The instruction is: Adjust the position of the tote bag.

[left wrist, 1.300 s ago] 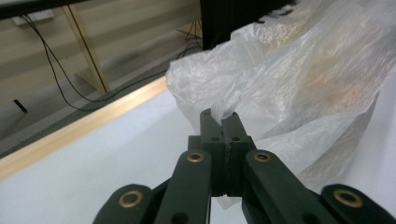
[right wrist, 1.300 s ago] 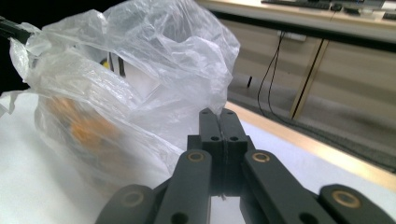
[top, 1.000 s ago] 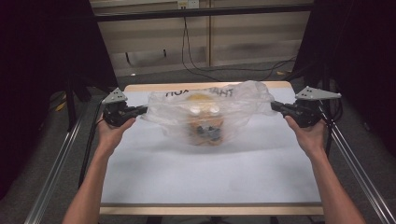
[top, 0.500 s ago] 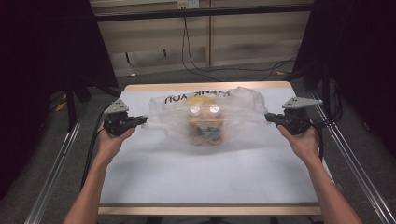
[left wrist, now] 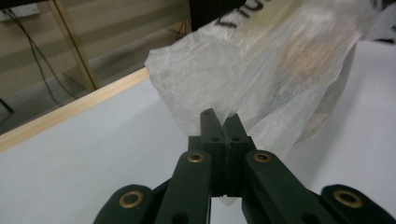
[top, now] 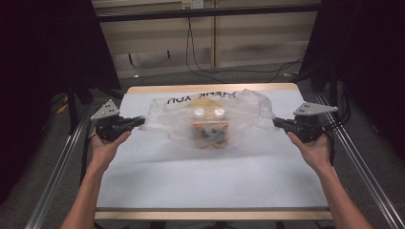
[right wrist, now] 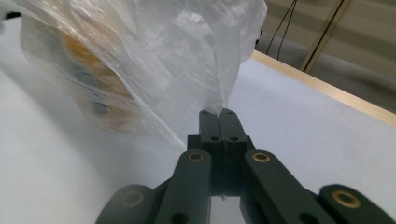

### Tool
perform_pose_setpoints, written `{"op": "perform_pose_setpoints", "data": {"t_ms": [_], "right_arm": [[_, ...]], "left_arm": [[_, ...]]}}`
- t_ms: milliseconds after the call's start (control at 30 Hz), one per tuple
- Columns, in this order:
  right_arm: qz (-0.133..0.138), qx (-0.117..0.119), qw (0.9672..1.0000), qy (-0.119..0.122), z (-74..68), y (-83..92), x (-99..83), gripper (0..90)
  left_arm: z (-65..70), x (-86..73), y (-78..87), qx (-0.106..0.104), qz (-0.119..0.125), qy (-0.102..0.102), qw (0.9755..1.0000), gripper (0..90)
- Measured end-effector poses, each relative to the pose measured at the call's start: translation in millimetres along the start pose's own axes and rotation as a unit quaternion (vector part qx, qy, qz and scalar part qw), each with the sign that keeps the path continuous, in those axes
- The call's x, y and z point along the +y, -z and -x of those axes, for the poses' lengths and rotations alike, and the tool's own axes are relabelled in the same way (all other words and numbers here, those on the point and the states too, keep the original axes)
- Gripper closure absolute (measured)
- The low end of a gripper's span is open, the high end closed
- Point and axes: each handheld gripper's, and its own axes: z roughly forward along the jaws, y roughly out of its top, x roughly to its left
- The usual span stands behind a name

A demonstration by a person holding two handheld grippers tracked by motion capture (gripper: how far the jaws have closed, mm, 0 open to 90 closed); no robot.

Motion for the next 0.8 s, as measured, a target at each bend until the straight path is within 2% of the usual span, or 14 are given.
{"op": "perform_pose_setpoints", "data": {"t_ms": [33,67,167,233,300,433,533,667,733,800], "right_arm": [[-0.006,-0.002,1.0,0.0,1.2,-2.3,-0.3,90.0],[-0.012,-0.004,0.9999,-0.002,2.3,-5.7,-1.2,90.0],[-0.028,-0.009,0.9995,-0.007,4.9,-19.0,-5.1,90.0],[-0.039,-0.012,0.999,-0.019,9.0,-28.6,-8.6,90.0],[-0.048,-0.013,0.9985,-0.025,12.4,-36.4,-12.0,90.0],[-0.069,-0.007,0.9971,-0.031,13.3,-52.9,-20.0,90.0],[-0.091,-0.005,0.9956,-0.022,7.7,-60.4,-23.8,90.0],[-0.109,0.001,0.9938,-0.023,3.7,-68.4,-27.9,90.0],[-0.12,0.003,0.9925,-0.025,3.0,-74.0,-30.6,90.0],[-0.126,0.004,0.9918,-0.021,1.2,-79.6,-33.1,90.0]], "left_arm": [[-1.1,-1.7,-4.9,0.003,-0.019,-0.003,0.9998,90.0],[-2.5,-5.5,-12.2,0.003,-0.032,0.003,0.9995,90.0],[-6.2,-12.8,-28.0,0.011,-0.05,0.01,0.9986,90.0],[-8.7,-16.6,-39.0,0.011,-0.063,0.02,0.9977,90.0],[-11.1,-19.5,-48.7,0.019,-0.082,0.019,0.9963,90.0],[-14.4,-27.7,-60.7,0.004,-0.097,0.036,0.9946,90.0],[-10.9,-32.7,-63.7,-0.005,-0.11,0.033,0.9934,90.0],[-8.0,-38.6,-67.9,-0.006,-0.112,0.038,0.9929,90.0],[-6.8,-41.4,-74.6,-0.005,-0.129,0.04,0.9909,90.0],[-5.2,-43.5,-79.5,-0.005,-0.133,0.038,0.9904,90.0]]}}
